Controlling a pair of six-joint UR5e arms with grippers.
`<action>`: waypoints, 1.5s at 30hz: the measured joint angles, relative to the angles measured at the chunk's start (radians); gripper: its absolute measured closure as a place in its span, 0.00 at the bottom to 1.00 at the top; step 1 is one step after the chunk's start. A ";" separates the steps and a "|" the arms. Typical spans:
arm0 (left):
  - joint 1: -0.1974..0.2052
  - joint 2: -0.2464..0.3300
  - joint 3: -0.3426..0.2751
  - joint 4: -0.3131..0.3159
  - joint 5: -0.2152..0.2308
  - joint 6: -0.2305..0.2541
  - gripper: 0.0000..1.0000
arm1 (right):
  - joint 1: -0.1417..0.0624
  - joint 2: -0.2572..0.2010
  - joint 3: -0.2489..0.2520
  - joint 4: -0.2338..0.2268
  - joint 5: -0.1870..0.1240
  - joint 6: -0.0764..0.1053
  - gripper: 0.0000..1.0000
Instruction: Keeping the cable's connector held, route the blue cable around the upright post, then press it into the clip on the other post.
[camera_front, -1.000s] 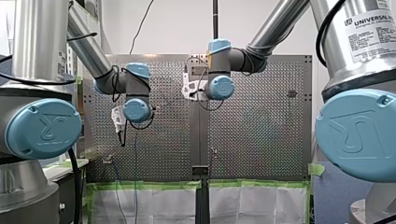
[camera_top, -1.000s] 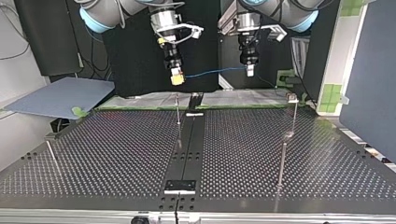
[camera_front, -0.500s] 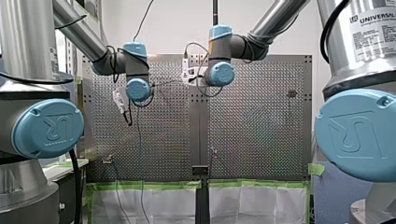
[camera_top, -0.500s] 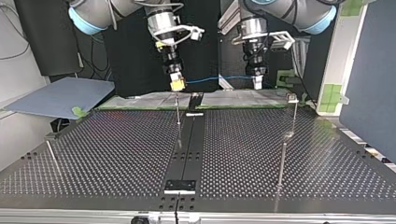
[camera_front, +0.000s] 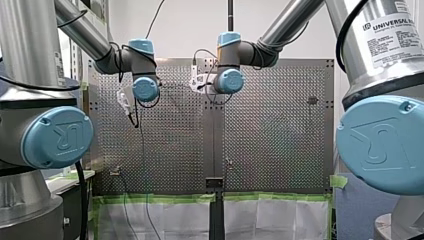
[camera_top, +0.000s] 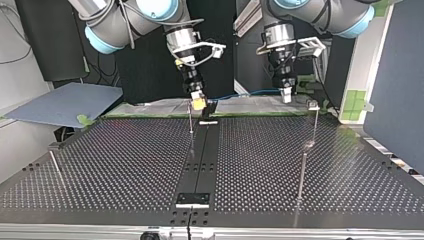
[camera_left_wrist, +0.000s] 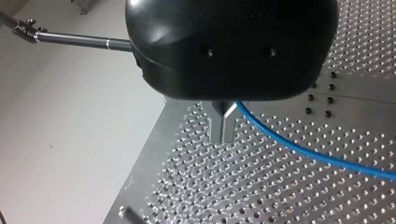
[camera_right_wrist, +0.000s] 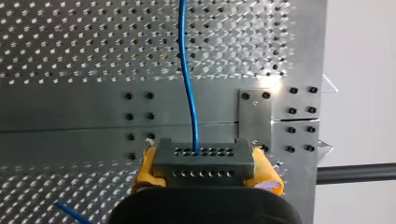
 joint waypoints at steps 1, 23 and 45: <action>0.003 0.000 0.005 -0.006 0.002 0.001 1.00 | 0.000 0.000 -0.008 0.003 0.000 0.002 1.00; 0.078 0.006 0.139 -0.074 0.051 -0.003 1.00 | -0.001 0.002 -0.193 0.085 -0.001 0.051 1.00; 0.190 0.037 0.269 -0.125 0.148 0.009 1.00 | 0.008 0.027 -0.329 0.123 -0.026 0.073 1.00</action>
